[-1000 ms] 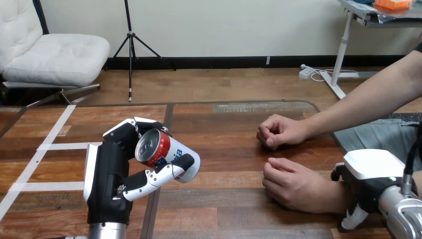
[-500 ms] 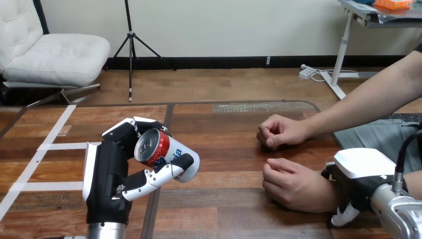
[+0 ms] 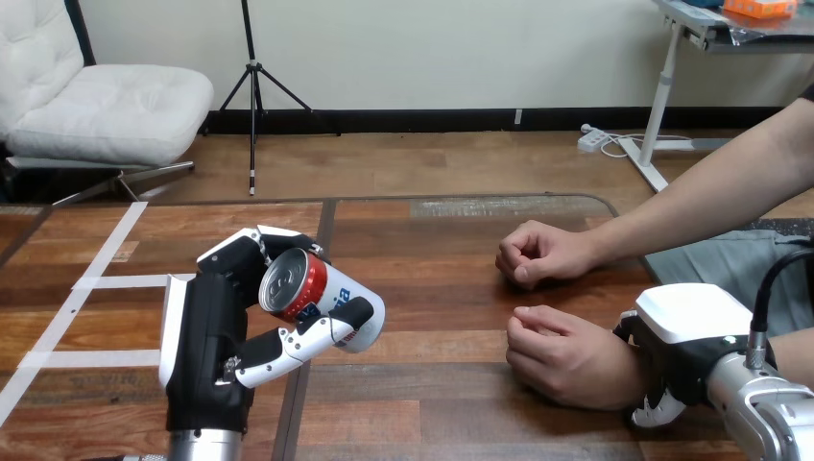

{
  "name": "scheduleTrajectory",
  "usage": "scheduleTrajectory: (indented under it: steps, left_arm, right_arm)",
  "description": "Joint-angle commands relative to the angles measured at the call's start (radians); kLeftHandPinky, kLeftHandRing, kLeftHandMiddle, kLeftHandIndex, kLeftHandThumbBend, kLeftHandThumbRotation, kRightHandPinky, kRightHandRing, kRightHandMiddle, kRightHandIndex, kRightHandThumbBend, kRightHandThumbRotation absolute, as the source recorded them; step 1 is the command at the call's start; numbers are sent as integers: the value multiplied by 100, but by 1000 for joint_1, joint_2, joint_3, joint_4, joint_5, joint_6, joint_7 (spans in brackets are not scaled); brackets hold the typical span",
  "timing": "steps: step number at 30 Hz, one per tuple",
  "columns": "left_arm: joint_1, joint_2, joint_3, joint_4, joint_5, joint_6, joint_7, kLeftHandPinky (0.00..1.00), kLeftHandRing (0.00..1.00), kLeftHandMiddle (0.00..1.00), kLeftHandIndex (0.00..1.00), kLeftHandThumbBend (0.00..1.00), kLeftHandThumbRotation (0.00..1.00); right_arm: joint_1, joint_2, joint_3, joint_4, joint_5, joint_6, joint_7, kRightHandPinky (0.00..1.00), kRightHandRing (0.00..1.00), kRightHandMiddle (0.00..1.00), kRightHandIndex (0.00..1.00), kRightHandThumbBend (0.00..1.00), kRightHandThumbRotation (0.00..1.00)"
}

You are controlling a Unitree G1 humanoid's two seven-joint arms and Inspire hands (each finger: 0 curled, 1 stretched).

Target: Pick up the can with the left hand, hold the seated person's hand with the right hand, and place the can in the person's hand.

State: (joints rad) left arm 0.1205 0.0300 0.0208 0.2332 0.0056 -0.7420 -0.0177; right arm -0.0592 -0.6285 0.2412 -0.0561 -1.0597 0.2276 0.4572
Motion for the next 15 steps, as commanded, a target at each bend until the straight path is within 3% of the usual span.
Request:
scheduleTrajectory:
  steps: [1, 9, 15]
  left_arm:
    - [-25, 2, 10, -63, -18, -9, -2, 38, 39, 42, 44, 74, 0]
    - [-24, 4, 14, -64, -11, -11, 1, 37, 39, 42, 44, 74, 0]
    - [-26, 5, 15, -63, -17, -11, -2, 37, 39, 42, 44, 74, 0]
  right_arm:
    - [-48, 17, 18, 48, 3, -10, -56, 67, 72, 76, 75, 83, 11]
    - [-54, 29, 25, 87, 14, -14, -122, 44, 53, 60, 68, 86, 6]
    - [-48, 37, 14, 99, 53, -21, -165, 24, 31, 40, 59, 88, 1]
